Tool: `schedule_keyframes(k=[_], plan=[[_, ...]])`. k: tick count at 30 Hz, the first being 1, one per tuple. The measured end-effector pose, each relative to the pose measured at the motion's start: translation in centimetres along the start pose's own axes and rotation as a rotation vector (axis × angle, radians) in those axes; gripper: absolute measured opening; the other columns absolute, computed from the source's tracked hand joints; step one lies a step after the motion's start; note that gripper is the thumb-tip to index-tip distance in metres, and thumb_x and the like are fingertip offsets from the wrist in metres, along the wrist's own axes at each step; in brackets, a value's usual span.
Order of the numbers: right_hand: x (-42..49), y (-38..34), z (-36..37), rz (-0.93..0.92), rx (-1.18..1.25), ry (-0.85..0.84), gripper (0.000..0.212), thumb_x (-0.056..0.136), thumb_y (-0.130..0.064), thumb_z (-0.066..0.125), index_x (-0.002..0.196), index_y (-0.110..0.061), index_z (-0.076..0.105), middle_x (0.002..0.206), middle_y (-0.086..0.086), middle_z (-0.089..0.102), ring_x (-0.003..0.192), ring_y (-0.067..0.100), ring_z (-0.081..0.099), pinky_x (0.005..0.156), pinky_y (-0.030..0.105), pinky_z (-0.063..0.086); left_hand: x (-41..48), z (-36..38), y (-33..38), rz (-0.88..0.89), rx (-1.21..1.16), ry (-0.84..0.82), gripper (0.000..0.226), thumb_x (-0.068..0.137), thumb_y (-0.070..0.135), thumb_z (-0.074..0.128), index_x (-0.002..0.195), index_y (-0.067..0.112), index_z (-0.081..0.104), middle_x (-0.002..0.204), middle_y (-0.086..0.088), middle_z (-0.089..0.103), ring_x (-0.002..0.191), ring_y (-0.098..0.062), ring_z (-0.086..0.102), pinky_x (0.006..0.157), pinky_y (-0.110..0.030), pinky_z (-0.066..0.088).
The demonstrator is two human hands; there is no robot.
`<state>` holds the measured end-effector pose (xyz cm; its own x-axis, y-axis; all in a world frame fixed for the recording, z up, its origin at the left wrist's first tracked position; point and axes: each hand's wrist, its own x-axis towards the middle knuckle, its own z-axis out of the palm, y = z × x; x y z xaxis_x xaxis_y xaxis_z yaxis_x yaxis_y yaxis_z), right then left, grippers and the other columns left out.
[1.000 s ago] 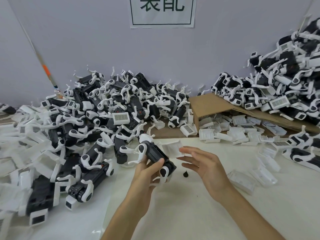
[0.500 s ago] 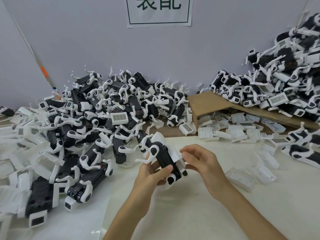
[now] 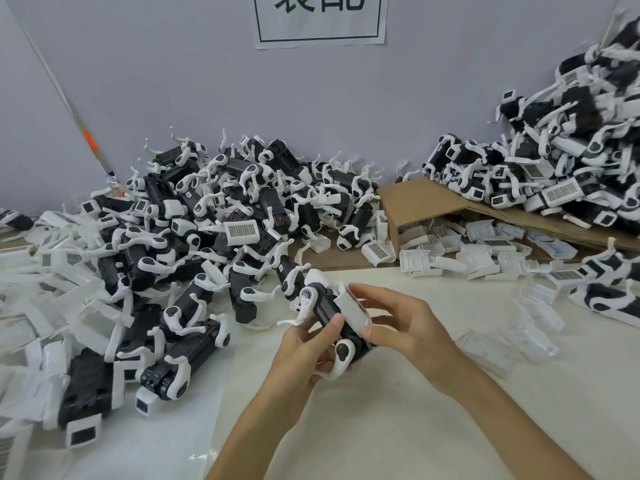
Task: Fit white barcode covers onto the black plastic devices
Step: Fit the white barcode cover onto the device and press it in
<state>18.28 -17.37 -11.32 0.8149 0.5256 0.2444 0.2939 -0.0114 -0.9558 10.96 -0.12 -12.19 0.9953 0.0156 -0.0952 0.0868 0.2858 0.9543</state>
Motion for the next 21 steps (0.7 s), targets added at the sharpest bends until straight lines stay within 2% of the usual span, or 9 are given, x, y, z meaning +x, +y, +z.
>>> schedule_keyframes(k=[2,4,5,7,9,13,15,17,21], plan=[[-0.1,-0.2,0.0,-0.025,-0.103,-0.012,0.058,0.076,-0.017,0.07,0.132,-0.03,0.062,0.126,-0.017,0.067,0.116,0.011,0.061,0.092,0.035,0.051,0.0,-0.1,0.0,0.001,0.001,-0.008,0.04,0.085,0.043,0.069,0.123,0.028,0.069,0.123,-0.017,0.069,0.113,-0.041,0.065,0.104,-0.053,0.045],[-0.1,-0.2,-0.1,-0.047,-0.07,-0.008,0.06,0.078,-0.009,0.072,0.134,-0.027,0.061,0.125,-0.015,0.066,0.115,0.014,0.061,0.089,0.036,0.053,-0.1,0.0,0.1,0.008,0.016,-0.027,0.041,0.088,0.043,0.068,0.125,0.026,0.068,0.124,-0.023,0.067,0.113,-0.04,0.066,0.103,-0.051,0.047],[-0.2,-0.2,-0.1,-0.059,-0.044,-0.008,0.061,0.08,-0.002,0.073,0.135,-0.026,0.061,0.124,-0.013,0.066,0.115,0.015,0.06,0.09,0.036,0.054,-0.1,0.1,0.2,0.01,0.021,-0.04,0.04,0.091,0.043,0.067,0.127,0.024,0.066,0.122,-0.02,0.069,0.111,-0.038,0.067,0.098,-0.048,0.051],[-0.2,-0.1,0.0,-0.099,-0.032,0.0,0.064,0.082,0.012,0.071,0.135,-0.023,0.061,0.12,-0.011,0.065,0.118,0.016,0.06,0.092,0.036,0.055,-0.2,0.4,0.5,-0.01,0.005,-0.038,0.039,0.094,0.043,0.063,0.123,0.016,0.066,0.109,-0.009,0.075,0.096,-0.032,0.072,0.076,-0.036,0.059],[-0.2,-0.1,0.0,-0.153,-0.026,0.014,0.068,0.08,0.019,0.069,0.134,-0.021,0.061,0.116,-0.009,0.065,0.119,0.016,0.06,0.091,0.033,0.055,-0.3,0.6,0.6,-0.056,-0.014,-0.017,0.043,0.09,0.046,0.06,0.11,0.008,0.069,0.089,-0.006,0.072,0.08,-0.027,0.066,0.06,-0.028,0.053],[-0.2,-0.3,-0.1,-0.258,-0.054,0.063,0.063,0.074,0.026,0.064,0.116,-0.021,0.071,0.111,-0.002,0.062,0.112,0.017,0.062,0.087,0.026,0.054,-0.1,0.6,0.3,-0.111,0.014,-0.077,0.052,0.092,0.049,0.057,0.111,0.004,0.073,0.093,-0.012,0.07,0.082,-0.025,0.061,0.075,-0.034,0.052],[-0.3,-0.6,0.1,-0.317,-0.15,0.104,0.054,0.071,0.015,0.067,0.107,-0.026,0.073,0.113,0.001,0.06,0.114,0.015,0.06,0.088,0.022,0.052,-0.3,0.8,0.3,-0.137,0.02,-0.115,0.052,0.094,0.05,0.056,0.112,0.005,0.072,0.087,-0.009,0.068,0.075,-0.021,0.062,0.066,-0.03,0.053],[-0.4,-0.7,0.5,-0.369,-0.302,0.159,0.052,0.07,0.007,0.069,0.098,-0.036,0.075,0.116,-0.003,0.056,0.112,0.014,0.058,0.086,0.018,0.048,-0.3,1.0,0.3,-0.165,0.015,-0.154,0.047,0.094,0.051,0.056,0.11,0.01,0.073,0.086,-0.008,0.065,0.076,-0.02,0.063,0.06,-0.028,0.053],[-0.4,-0.4,0.7,-0.418,-0.412,0.189,0.069,0.071,0.014,0.065,0.108,-0.044,0.073,0.107,-0.014,0.052,0.084,0.015,0.052,0.068,0.017,0.044,-0.3,1.1,0.2,-0.181,-0.031,-0.17,0.042,0.1,0.048,0.05,0.115,0.015,0.073,0.092,-0.007,0.063,0.08,-0.018,0.063,0.062,-0.027,0.053]])
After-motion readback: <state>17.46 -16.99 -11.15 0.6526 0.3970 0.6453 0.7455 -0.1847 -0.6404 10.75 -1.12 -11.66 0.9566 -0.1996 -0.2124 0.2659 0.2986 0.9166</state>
